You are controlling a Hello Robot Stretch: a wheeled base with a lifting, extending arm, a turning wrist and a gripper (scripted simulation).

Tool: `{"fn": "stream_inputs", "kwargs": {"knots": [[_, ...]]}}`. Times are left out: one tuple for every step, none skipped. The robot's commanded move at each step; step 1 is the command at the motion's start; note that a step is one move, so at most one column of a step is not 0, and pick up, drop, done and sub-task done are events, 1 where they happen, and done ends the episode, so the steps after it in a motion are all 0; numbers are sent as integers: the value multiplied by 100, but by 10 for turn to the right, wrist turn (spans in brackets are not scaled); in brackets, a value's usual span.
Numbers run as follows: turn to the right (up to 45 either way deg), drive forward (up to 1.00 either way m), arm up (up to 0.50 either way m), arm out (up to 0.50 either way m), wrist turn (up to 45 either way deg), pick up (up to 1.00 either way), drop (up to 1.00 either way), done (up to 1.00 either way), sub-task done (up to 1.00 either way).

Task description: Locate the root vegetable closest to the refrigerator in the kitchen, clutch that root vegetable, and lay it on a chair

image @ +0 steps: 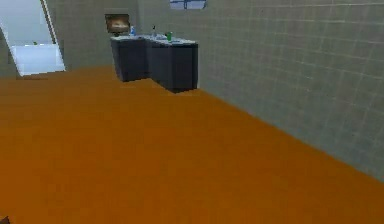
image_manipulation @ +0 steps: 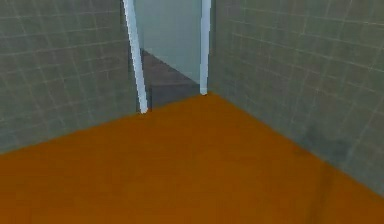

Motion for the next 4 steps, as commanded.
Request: {"fn": "stream_inputs", "kwargs": {"knots": [[0,50,0,0,0,0,0,0,0],[-240,0,0,0,0,0,0,0,0],[0,100,0,0,0,0,0,0,0],[-30,0,0,0,0,0,0,0,0]]}}
